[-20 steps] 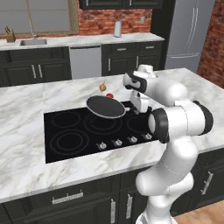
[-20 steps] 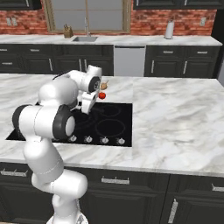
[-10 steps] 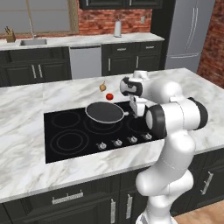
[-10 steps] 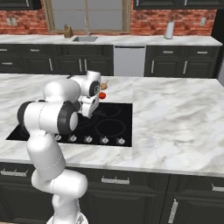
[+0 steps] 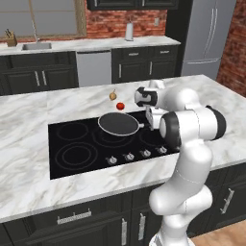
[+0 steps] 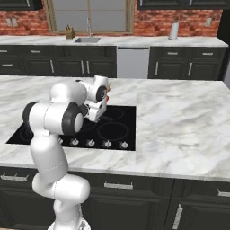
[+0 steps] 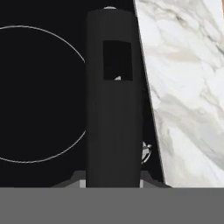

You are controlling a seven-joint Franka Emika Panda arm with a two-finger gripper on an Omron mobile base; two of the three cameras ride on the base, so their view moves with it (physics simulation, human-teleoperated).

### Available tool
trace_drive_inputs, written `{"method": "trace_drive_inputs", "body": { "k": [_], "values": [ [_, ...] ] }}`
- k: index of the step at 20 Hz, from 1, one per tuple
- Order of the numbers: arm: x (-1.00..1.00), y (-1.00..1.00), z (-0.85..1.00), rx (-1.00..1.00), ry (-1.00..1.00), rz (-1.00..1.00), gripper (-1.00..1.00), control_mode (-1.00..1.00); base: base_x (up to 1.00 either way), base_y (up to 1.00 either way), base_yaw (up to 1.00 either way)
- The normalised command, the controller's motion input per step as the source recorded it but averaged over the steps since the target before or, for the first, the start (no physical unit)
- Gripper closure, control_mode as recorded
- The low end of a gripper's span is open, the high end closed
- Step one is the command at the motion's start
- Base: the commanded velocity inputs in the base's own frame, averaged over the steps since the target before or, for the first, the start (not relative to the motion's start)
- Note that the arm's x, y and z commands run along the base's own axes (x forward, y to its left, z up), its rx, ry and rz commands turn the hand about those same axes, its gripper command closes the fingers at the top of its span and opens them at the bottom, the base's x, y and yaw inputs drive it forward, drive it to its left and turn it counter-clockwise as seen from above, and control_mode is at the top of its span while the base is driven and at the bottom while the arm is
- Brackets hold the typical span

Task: Place the pan on the center burner on the stove. Then place the tomato and the onion in the pan and turn on the center burner.

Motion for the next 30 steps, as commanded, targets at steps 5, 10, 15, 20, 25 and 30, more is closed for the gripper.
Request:
{"method": "trace_drive_inputs", "body": {
  "k": [5,10,15,20,25,30],
  "values": [
    [0.25,-0.01,-0.10,0.00,0.01,-0.01,1.00,-1.00,0.00,0.00,0.00],
    [0.35,0.00,-0.12,-0.02,0.04,0.00,1.00,-1.00,0.00,0.00,0.00],
    [0.36,0.00,-0.21,-0.05,0.03,0.00,1.00,-1.00,0.00,0.00,0.00],
    [0.25,0.00,-0.28,-0.08,0.01,0.00,1.00,-1.00,0.00,0.00,0.00],
    [0.10,0.03,-0.24,-0.09,0.00,0.00,1.00,-1.00,0.00,0.00,0.00],
    [0.16,0.00,-0.04,-0.01,0.00,0.00,1.00,-1.00,0.00,0.00,0.00]
  ]
}}
